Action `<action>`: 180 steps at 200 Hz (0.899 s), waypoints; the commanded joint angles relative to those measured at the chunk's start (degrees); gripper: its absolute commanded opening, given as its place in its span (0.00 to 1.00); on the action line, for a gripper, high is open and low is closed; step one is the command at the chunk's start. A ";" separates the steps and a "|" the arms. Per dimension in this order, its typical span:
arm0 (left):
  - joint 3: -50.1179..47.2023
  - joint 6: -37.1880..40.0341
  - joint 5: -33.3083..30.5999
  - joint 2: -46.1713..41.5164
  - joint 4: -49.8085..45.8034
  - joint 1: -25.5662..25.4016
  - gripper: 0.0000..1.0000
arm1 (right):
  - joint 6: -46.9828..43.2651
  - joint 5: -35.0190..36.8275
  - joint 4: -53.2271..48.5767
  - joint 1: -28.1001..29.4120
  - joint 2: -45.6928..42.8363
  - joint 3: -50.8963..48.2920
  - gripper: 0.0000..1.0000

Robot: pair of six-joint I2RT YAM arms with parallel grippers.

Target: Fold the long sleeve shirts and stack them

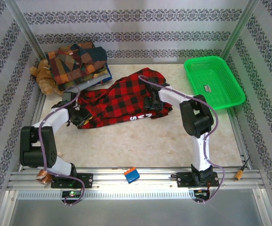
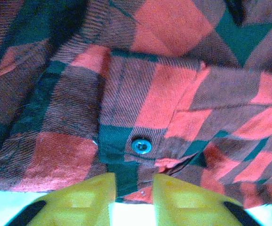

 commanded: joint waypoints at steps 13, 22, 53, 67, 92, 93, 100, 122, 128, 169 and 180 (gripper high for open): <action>1.02 -1.48 -2.62 0.13 1.05 0.87 0.48 | 0.04 -1.07 -2.05 -0.69 2.38 -1.33 0.62; 1.09 -1.77 -2.53 0.56 1.42 0.87 0.50 | -0.02 -1.10 -2.04 -0.72 2.41 -1.33 0.62; 1.45 -2.41 -2.59 2.13 2.82 0.91 0.54 | 0.12 -1.29 -2.05 -0.65 2.54 -1.24 0.62; 1.39 -2.77 -2.62 3.26 3.85 0.88 0.54 | 0.07 -1.33 -2.05 -0.66 2.67 -1.24 0.62; 0.74 -4.26 -2.75 4.61 7.62 0.90 0.53 | -0.04 -1.46 -2.05 -0.64 2.82 -1.15 0.62; 0.75 -4.29 -2.76 4.68 7.76 0.88 0.52 | -0.03 -1.46 -2.05 -0.64 2.78 -1.15 0.62; 0.78 -4.67 -2.72 5.07 8.47 0.87 0.52 | -0.08 -1.46 -2.11 -0.60 2.82 -1.15 0.62; 0.22 -6.32 -2.69 5.63 11.14 0.92 0.50 | -0.11 -1.55 -2.04 -0.64 2.91 -1.15 0.62; 0.06 -6.51 -2.55 5.63 11.84 0.85 0.49 | -0.06 -1.62 -2.08 -0.65 2.90 -1.15 0.62; 0.39 -6.10 -2.50 6.31 10.83 0.91 0.39 | -0.04 -1.72 -2.05 -0.66 2.82 -1.42 0.62; 0.32 -5.96 -2.56 6.49 10.13 0.87 0.32 | -0.11 -1.89 -2.05 -0.65 2.90 -1.38 0.62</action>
